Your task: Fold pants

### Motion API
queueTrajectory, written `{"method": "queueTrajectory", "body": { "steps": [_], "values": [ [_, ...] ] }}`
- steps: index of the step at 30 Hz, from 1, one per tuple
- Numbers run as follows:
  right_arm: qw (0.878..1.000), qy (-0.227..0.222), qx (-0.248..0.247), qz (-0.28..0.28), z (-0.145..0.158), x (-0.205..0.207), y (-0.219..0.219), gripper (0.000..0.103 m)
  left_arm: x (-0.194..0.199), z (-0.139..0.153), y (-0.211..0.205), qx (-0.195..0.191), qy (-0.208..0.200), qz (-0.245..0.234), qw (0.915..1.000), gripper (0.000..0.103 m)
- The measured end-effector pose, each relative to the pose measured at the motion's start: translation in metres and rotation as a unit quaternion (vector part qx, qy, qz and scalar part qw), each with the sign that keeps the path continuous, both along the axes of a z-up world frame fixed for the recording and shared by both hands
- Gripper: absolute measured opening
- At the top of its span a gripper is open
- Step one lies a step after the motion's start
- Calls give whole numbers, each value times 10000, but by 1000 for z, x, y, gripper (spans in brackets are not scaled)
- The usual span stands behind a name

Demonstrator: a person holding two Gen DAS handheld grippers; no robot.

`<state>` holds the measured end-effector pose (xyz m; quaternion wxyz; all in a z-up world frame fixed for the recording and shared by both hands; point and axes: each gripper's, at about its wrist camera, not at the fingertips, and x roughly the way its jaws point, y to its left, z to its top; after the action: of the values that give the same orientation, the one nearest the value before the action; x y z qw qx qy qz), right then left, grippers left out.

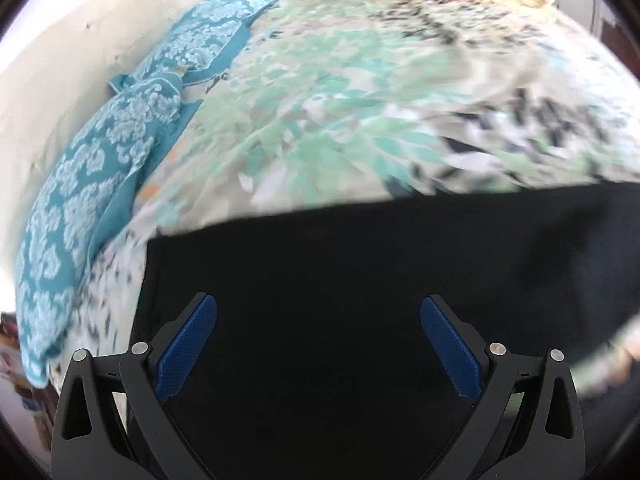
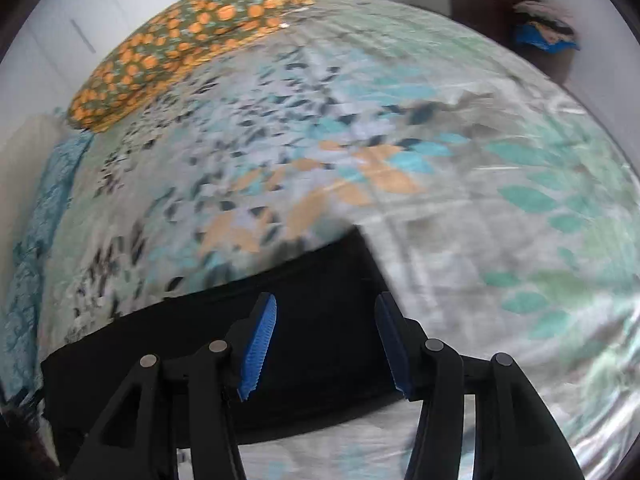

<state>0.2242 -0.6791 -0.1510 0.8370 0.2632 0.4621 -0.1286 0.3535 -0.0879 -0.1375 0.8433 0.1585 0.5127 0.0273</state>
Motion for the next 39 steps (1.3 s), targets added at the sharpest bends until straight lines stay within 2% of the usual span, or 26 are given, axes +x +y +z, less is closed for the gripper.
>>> {"method": "queueTrajectory", "body": {
  "steps": [1, 3, 4, 5, 6, 7, 8, 10, 11, 13, 14, 15, 17, 19, 22, 24, 27, 29, 31, 32, 34, 36, 39],
  "values": [
    [9994, -24, 294, 178, -9, 11, 8, 52, 15, -19, 4, 102, 69, 105, 9999, 102],
    [9990, 293, 255, 219, -33, 28, 15, 52, 36, -59, 16, 494, 332, 416, 9974, 103],
    [9981, 595, 59, 123, -48, 34, 11, 52, 40, -69, 25, 339, 316, 492, 9977, 103],
    [9981, 621, -26, 23, -57, 35, 3, 48, 40, -67, 36, -15, 140, 560, 9983, 103],
    [9989, 451, -83, -115, -57, 33, -8, 35, 43, -68, 49, -291, 158, 765, 9965, 103],
    [9986, 361, -130, -371, -56, 30, -20, 29, 46, -69, 57, -479, 246, 886, 9946, 103],
    [9976, 362, -100, -576, -56, 27, -30, 15, 49, -69, 65, -586, 295, 1043, 9924, 103],
    [9964, 338, 182, -755, -57, 25, -40, 11, 51, -70, 68, -468, 260, 1163, 9918, 103],
    [9963, 402, 124, -743, -53, 25, -38, 11, 51, -70, 67, -443, 261, 1170, 9918, 103],
    [9949, 669, -352, -672, -40, 25, -26, 19, 49, -68, 66, -418, 243, 1185, 9918, 103],
    [9941, 723, -558, -593, -33, 22, -16, 36, 47, -65, 66, -437, 276, 1230, 9911, 103],
    [9945, 656, -666, -480, -27, 19, -7, 57, 43, -61, 65, -387, 333, 1311, 9901, 103],
    [9965, 388, -716, -211, -11, 0, 17, 66, 29, -49, 60, -358, 325, 1253, 9909, 102],
    [9980, 246, -588, 24, 1, -31, 49, 66, -1, -34, 53, -496, 241, 879, 9946, 102],
    [9988, 249, -294, 286, 0, -82, 97, 67, -57, -22, 42, -711, 264, 276, 9967, 102],
    [9982, 371, -140, 442, -8, -125, 134, 67, -101, -21, 31, -747, 364, -97, 9965, 102],
    [9969, 639, -246, 378, -30, -169, 170, 68, -151, -27, 18, -788, 587, -391, 9944, 102],
    [9956, 926, -157, 20, -52, -199, 175, 69, -175, -34, 9, -895, 802, -490, 9915, 102],
    [9974, 609, 18, -392, -54, -222, 168, 69, -194, -47, 5, -932, 924, -513, 9900, 103],
    [9970, 552, 31, -541, -50, -225, 164, 69, -203, -47, 6, -940, 713, -469, 9919, 103],
    [9924, 791, -427, -839, -46, -229, 159, 73, -206, -45, 6, -936, 687, -448, 9922, 103],
    [9908, 849, -489, -932, -45, -233, 162, 74, -202, -41, 9, -1011, 806, -410, 9908, 103],
    [9936, 658, -668, -622, -33, -230, 192, 74, -204, -40, 15, -1083, 753, -273, 9909, 103]
  ]
}}
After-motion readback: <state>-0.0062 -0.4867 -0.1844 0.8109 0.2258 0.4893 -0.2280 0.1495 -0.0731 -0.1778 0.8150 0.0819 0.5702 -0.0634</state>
